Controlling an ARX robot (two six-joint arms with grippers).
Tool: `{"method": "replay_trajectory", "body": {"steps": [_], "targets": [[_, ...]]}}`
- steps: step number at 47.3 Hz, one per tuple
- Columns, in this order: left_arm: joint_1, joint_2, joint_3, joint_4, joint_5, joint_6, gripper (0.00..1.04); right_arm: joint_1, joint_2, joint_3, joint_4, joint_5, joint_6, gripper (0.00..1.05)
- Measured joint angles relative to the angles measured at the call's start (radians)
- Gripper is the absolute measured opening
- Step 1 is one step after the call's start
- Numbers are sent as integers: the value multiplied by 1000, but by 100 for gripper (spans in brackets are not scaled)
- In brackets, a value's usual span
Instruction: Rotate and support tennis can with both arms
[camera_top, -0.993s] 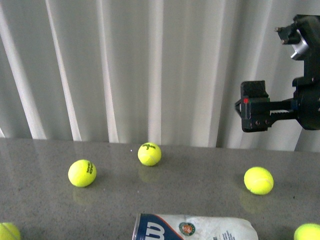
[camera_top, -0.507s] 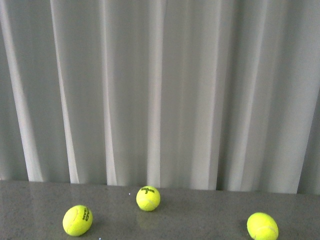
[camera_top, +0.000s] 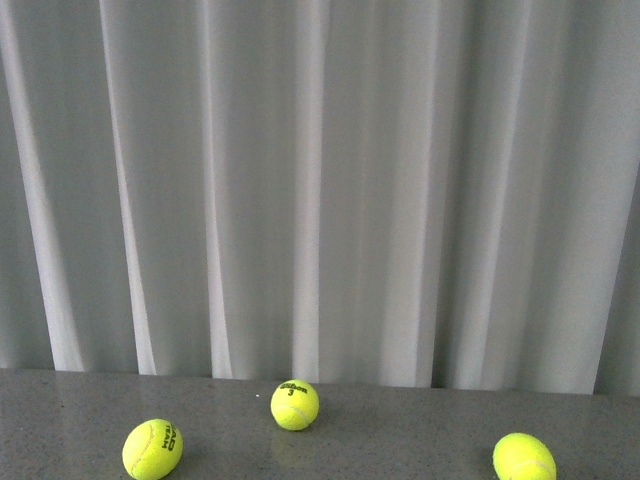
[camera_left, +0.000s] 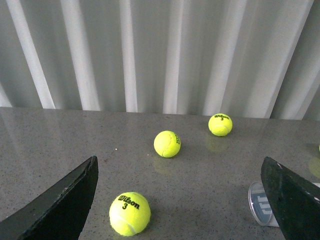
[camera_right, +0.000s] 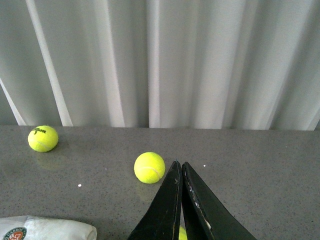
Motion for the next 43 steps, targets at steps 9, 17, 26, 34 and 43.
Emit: {"method": "replay_trajectory", "body": {"steps": [9,17,26,34,43], "targets": [[0,0,0,0,0,0,98,-1,-157,-57,-115,-5,0,3],[0,0,0,0,0,0,98,-1,-308,-71,-248,-5,0,3],[0,0,0,0,0,0,98,-1,-427,-72,-357,-6,0,3],[0,0,0,0,0,0,98,-1,-513,-72,-437,-6,0,3],[0,0,0,0,0,0,98,-1,-607,-72,-527,-6,0,3]]}}
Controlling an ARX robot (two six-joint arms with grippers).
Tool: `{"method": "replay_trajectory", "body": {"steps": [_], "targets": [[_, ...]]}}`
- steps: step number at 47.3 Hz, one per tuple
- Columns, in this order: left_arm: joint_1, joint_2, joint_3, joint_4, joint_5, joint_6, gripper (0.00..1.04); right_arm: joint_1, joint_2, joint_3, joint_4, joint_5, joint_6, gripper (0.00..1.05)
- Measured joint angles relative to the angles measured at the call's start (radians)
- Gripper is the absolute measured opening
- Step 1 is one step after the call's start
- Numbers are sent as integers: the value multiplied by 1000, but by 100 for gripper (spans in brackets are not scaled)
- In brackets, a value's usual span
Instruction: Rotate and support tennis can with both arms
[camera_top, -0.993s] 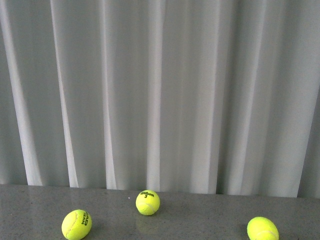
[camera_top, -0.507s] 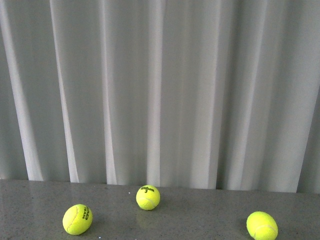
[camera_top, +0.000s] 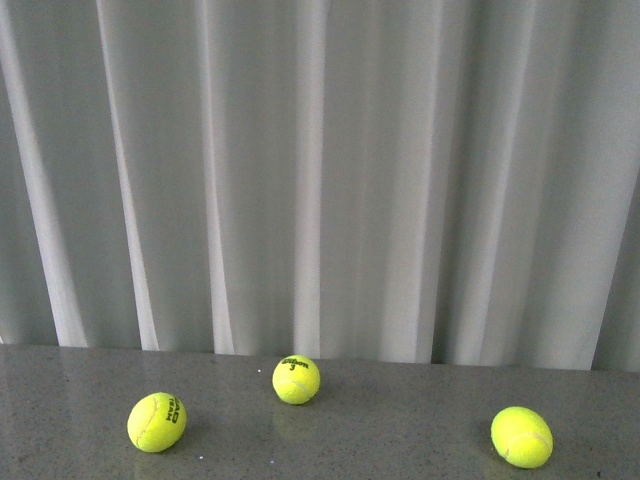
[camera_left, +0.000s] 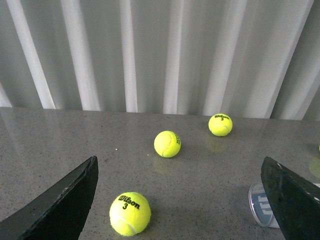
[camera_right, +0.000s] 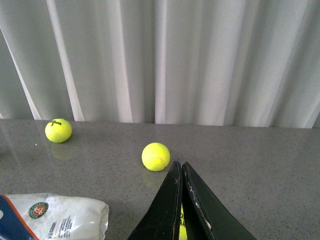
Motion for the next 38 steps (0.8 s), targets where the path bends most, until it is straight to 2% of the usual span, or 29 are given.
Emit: {"method": "replay_trajectory", "body": {"steps": [30,34,38], "targets": [[0,0,0,0,0,0,98,0,-173,0,-172,0,0,3],[0,0,0,0,0,0,98,0,-304,0,-337,-2,0,3],[0,0,0,0,0,0,98,0,-342,0,-345,-2,0,3]]}}
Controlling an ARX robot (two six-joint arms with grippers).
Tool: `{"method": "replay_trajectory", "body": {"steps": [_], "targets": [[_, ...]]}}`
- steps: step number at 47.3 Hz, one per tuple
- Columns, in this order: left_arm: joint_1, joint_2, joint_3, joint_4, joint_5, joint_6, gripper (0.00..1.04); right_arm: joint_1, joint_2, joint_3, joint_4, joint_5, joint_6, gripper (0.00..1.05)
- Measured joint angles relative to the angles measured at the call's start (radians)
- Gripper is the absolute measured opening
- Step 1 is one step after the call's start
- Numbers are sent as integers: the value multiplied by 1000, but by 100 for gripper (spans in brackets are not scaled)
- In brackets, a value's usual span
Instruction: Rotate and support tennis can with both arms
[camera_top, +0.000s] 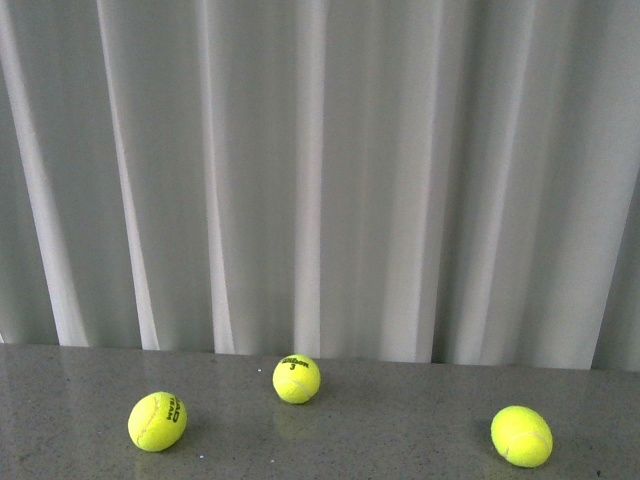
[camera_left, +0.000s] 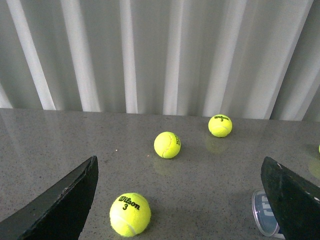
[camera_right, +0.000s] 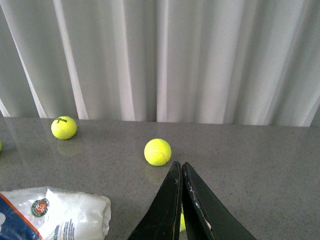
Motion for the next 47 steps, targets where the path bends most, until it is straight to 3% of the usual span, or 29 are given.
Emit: {"method": "replay_trajectory", "body": {"steps": [8,20,26,32,47], "targets": [[0,-1,0,0,0,0,98,0,0,0,-2,0,-1,6],[0,-1,0,0,0,0,98,0,-1,0,-2,0,-2,53],[0,-1,0,0,0,0,98,0,-1,0,-2,0,-2,70],[0,-1,0,0,0,0,98,0,-1,0,-2,0,-1,98],[0,-1,0,0,0,0,98,0,-1,0,-2,0,-1,98]]}}
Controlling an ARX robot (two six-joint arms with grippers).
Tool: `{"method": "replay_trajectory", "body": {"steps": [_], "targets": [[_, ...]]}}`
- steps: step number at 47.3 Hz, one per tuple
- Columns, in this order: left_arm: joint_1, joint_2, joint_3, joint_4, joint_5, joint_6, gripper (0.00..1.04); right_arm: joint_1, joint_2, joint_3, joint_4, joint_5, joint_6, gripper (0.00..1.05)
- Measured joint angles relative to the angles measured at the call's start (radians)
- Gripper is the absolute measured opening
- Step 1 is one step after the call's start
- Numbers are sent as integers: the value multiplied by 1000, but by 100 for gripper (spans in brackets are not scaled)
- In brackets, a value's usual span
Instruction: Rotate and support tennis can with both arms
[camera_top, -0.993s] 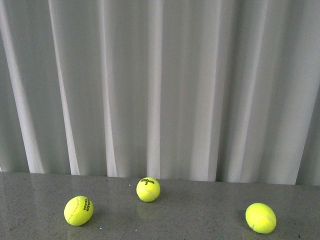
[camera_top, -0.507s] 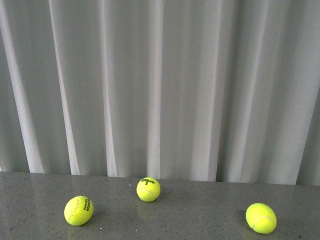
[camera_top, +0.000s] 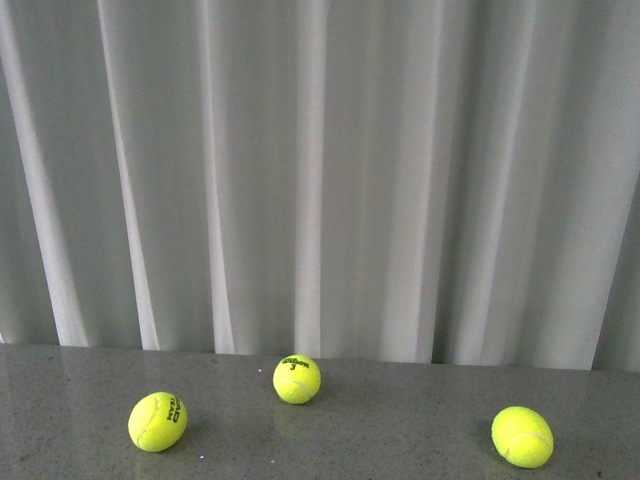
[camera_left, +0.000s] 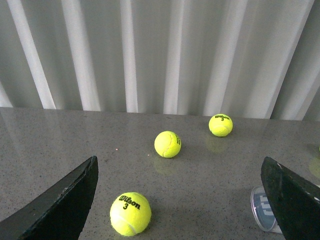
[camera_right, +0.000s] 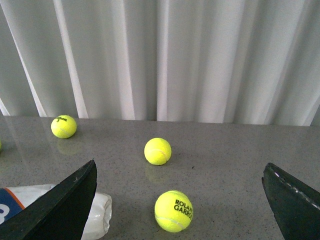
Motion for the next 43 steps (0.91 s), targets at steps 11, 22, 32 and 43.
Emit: {"method": "replay_trajectory", "body": {"steps": [11,22,32,43], "targets": [[12,55,36,-106,50,-77,98,0,0,0,0,0,0,98],[41,791,230,167,421,-303,98,0,0,0,-1,0,0,98],[38,1312,379,362,682,-288,98,0,0,0,-1,0,0,98],[-8,1708,515,449,718,-263,98,0,0,0,-1,0,0,98]]}}
